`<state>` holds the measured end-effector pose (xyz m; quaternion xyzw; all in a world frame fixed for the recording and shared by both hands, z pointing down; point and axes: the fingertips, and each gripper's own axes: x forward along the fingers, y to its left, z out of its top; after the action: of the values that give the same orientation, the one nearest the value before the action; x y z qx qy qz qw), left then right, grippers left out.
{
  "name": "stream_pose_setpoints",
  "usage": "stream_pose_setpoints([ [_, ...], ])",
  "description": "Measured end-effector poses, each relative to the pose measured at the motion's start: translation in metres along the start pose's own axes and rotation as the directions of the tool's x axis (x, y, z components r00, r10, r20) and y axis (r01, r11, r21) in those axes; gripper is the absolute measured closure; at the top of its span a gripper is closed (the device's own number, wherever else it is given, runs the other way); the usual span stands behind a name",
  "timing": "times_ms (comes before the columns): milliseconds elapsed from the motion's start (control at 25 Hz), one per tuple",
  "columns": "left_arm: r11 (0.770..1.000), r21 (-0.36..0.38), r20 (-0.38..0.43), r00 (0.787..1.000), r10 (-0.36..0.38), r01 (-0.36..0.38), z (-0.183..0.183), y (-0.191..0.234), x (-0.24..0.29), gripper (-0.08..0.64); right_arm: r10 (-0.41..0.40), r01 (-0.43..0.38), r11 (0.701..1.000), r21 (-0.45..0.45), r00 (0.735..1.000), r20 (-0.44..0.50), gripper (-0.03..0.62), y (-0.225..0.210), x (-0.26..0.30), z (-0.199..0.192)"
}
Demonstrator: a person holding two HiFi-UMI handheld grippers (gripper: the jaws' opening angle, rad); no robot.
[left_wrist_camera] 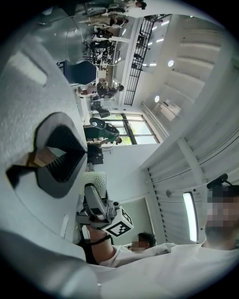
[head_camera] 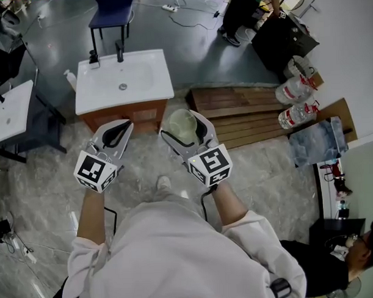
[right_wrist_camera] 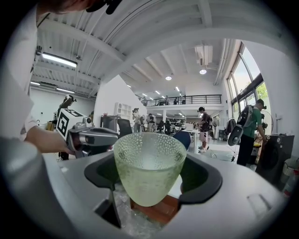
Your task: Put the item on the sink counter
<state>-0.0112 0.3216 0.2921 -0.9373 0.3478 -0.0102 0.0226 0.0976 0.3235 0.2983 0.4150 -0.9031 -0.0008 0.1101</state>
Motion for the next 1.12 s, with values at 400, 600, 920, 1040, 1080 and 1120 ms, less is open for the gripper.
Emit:
stream_pose_setpoints([
  [400,0.998,0.007,-0.005,0.998,0.064,-0.064,-0.001,0.039,0.075,0.555,0.063,-0.063,0.998,-0.010,0.998,-0.002,0.209,-0.075,0.044,-0.005],
  [600,0.995,0.006,-0.004,0.995,0.101,-0.101,-0.002,0.055,0.105,0.555,0.097,-0.097,0.995,-0.016,0.995,-0.002,0.209,-0.106,0.063,-0.005],
  [920,0.991,-0.012,-0.024,0.991,0.131,-0.131,-0.017,0.088,0.127,0.555,0.128,-0.129,0.992,-0.006,0.992,-0.020,0.209,-0.131,0.103,-0.016],
  [1040,0.992,-0.019,-0.031,0.992,0.121,-0.121,-0.023,0.107,0.137,0.555,0.126,-0.126,0.992,-0.001,0.992,-0.028,0.209,-0.140,0.124,-0.016],
  [1080,0.993,-0.022,-0.032,0.993,0.117,-0.118,-0.026,0.114,0.140,0.555,0.124,-0.124,0.992,0.001,0.992,-0.031,0.209,-0.143,0.130,-0.017],
  [1120,0.993,-0.026,-0.033,0.993,0.114,-0.115,-0.028,0.121,0.144,0.555,0.121,-0.121,0.993,0.004,0.992,-0.034,0.209,-0.146,0.138,-0.018],
])
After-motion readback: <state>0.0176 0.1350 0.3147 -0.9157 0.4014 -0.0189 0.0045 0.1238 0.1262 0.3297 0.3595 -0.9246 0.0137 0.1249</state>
